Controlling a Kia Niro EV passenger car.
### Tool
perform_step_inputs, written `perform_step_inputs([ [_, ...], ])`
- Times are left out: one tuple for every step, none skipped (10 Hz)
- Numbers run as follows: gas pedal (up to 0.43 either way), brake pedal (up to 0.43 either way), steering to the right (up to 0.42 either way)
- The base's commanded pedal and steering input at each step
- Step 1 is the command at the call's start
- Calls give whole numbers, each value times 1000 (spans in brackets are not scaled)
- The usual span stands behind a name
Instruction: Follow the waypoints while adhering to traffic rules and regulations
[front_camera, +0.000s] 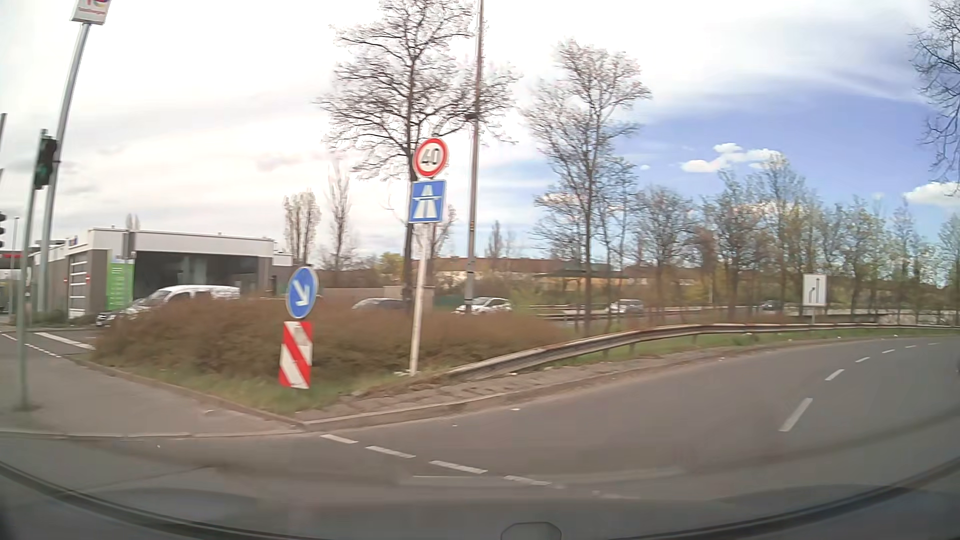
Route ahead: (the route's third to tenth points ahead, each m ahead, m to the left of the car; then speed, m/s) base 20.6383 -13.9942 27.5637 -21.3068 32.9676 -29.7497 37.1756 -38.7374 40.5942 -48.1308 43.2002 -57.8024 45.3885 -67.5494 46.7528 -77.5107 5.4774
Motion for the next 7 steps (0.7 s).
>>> perform_step_inputs([
  [197, 0, 565],
  [240, 0, 536],
  [287, 0, 499],
  [299, 0, 454],
  [339, 0, 401],
  [339, 0, 330],
  [378, 0, 264],
])
